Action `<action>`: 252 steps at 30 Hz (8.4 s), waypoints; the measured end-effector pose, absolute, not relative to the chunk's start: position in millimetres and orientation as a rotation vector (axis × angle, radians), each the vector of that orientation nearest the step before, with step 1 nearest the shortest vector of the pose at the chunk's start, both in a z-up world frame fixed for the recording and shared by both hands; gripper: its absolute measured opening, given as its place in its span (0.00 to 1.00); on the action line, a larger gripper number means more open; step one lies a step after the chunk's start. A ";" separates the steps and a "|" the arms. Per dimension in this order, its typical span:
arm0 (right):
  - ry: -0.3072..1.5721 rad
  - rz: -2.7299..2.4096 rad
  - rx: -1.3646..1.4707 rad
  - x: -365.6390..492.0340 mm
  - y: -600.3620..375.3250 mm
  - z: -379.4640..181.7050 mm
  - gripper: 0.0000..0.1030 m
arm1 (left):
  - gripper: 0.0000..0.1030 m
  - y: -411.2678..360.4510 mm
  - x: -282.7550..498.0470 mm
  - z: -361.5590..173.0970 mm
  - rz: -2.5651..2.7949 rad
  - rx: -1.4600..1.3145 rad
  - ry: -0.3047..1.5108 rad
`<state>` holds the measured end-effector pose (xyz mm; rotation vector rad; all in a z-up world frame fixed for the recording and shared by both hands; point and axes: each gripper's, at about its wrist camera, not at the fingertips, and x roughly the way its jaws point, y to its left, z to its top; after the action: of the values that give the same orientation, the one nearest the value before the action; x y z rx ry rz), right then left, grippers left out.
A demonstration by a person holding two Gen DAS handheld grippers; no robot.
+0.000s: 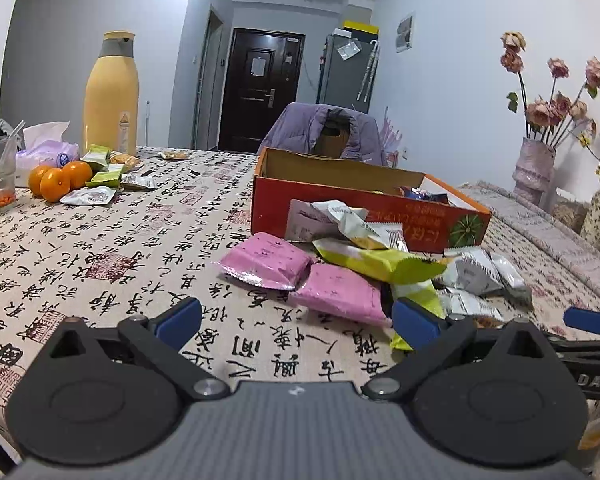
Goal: Organize snacks
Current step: 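Grasp the white cracker-picture packet with the right gripper, then grasp the pink packet with the left gripper while the right holds the cracker packet, then carry both packets over the cardboard box and open both grippers to drop them, then withdraw both grippers from the box toward the snack pile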
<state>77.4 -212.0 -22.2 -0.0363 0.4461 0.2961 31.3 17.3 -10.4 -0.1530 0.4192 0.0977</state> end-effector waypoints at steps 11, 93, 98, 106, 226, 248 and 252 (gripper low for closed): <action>0.536 0.325 -0.036 98.9 -204.0 -43.0 0.84 | 1.00 23.4 33.0 -16.9 0.099 -0.161 0.447; 0.468 0.365 -0.028 89.6 -251.7 -44.5 0.48 | 1.00 9.9 56.0 -13.5 0.068 -0.154 0.515; 0.428 0.345 -0.006 90.4 -257.0 -36.0 0.48 | 1.00 6.9 72.4 -11.6 0.068 -0.130 0.522; 0.392 0.306 0.030 96.5 -270.2 -26.4 0.48 | 0.75 -6.8 112.4 -16.0 0.070 -0.032 0.603; 0.426 0.427 -0.037 345.8 -173.7 25.6 0.81 | 0.86 39.6 309.3 33.2 0.076 -0.123 0.490; 0.386 0.403 -0.048 328.5 -175.6 55.8 1.00 | 1.00 34.7 281.5 74.9 0.101 -0.141 0.376; 0.378 0.400 -0.040 314.2 -178.5 63.6 1.00 | 1.00 35.2 266.1 80.4 0.102 -0.139 0.372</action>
<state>314.2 -178.5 63.6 -0.0395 0.3779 0.4004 266.1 35.2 80.4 -0.1390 0.3721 0.1016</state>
